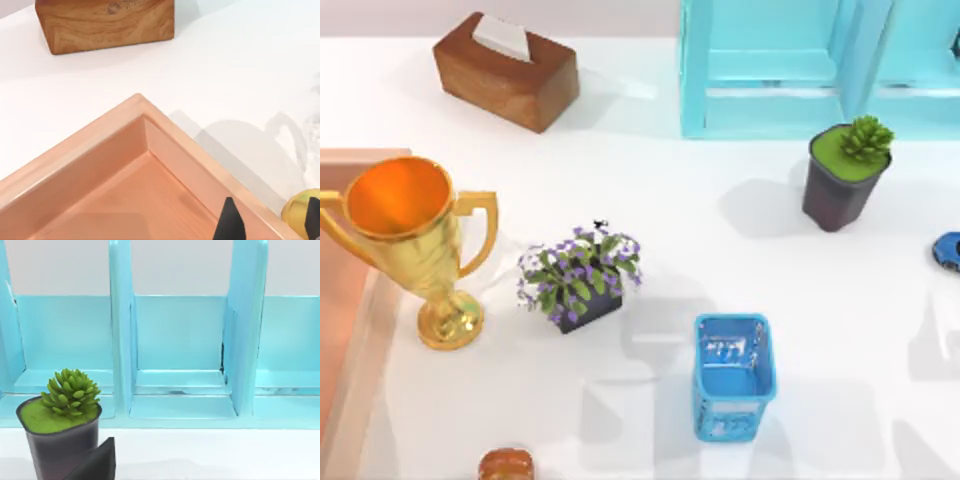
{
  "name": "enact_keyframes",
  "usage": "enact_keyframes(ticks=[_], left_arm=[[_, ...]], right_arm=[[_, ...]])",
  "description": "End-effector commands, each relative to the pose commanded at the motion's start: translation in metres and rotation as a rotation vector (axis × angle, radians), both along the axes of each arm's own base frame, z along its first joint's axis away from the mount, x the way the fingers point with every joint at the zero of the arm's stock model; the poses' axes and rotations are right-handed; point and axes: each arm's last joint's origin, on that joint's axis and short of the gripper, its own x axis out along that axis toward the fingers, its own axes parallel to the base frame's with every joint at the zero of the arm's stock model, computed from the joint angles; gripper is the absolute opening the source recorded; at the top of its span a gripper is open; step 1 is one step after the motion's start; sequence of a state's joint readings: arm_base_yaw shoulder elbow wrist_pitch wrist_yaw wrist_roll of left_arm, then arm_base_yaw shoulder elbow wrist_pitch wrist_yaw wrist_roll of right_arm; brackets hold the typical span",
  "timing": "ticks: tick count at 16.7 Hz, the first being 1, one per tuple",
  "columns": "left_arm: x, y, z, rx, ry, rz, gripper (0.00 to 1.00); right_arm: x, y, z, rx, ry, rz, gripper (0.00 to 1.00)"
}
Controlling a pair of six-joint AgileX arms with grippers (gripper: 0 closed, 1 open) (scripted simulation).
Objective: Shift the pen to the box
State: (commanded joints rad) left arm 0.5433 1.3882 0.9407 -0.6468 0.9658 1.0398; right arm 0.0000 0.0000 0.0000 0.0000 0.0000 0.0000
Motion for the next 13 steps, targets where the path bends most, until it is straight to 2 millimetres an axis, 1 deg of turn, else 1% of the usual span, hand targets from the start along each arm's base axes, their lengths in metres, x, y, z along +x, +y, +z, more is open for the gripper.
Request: enact_keyframes(ticks=[8,9,13], left_arm=[[0.0000,0.0000,0.0000,0.000,0.000,0.000,0.98],[0.0000,0.0000,0.0000,0.000,0.000,0.000,1.00],[0.0000,0.0000,0.0000,0.000,0.000,0.000,1.00]], right_arm=[[0.0000,0.0000,0.0000,0.000,0.000,0.000,1.00],[0.0000,0.0000,0.0000,0.000,0.000,0.000,1.00],[0.0000,0.0000,0.0000,0.000,0.000,0.000,1.00]])
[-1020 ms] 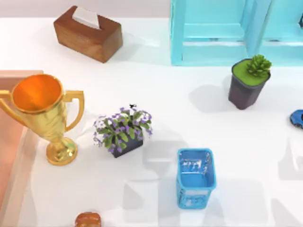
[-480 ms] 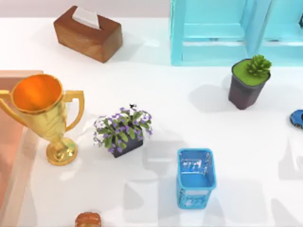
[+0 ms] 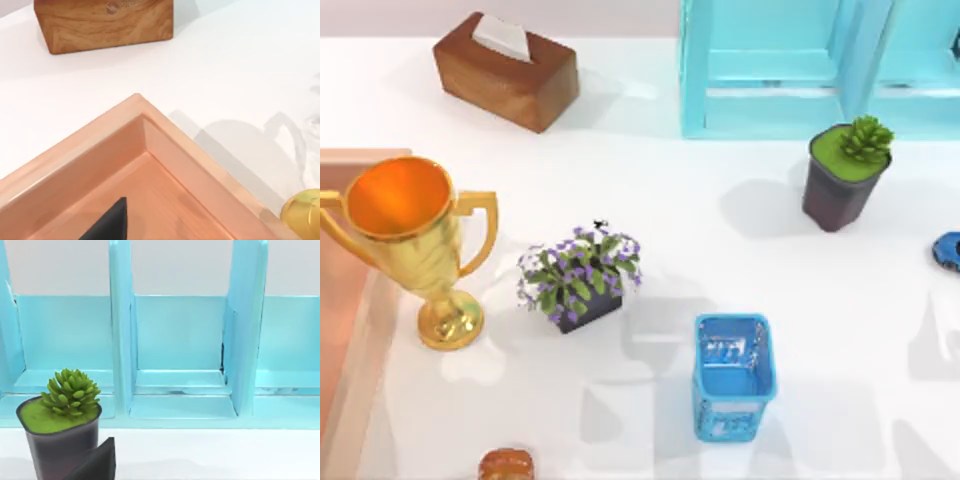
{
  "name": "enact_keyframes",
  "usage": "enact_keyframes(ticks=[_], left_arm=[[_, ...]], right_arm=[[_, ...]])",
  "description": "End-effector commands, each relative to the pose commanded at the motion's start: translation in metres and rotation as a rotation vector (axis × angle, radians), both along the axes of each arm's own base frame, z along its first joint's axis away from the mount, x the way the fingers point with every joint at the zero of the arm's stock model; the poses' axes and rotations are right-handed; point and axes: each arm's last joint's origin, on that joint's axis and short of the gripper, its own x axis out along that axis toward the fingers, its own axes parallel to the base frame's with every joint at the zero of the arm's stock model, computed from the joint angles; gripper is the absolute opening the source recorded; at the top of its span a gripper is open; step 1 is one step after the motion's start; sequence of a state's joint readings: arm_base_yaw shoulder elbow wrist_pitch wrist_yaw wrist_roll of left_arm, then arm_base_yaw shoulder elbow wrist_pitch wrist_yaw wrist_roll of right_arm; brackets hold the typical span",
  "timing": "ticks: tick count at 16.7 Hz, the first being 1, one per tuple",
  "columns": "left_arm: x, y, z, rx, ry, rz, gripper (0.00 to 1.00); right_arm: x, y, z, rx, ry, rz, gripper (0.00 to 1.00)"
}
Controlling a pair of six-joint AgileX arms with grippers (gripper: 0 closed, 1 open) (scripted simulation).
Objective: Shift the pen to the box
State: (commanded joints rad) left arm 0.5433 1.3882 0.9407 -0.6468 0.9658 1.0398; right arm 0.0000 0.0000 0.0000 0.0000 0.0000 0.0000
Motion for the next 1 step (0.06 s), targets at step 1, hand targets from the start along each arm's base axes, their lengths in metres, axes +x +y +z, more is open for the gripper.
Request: enact_keyframes(ticks=[1], left_arm=[[0.0000,0.0000,0.0000,0.000,0.000,0.000,1.00]], right_arm=[[0.0000,0.0000,0.0000,0.000,0.000,0.000,1.00]])
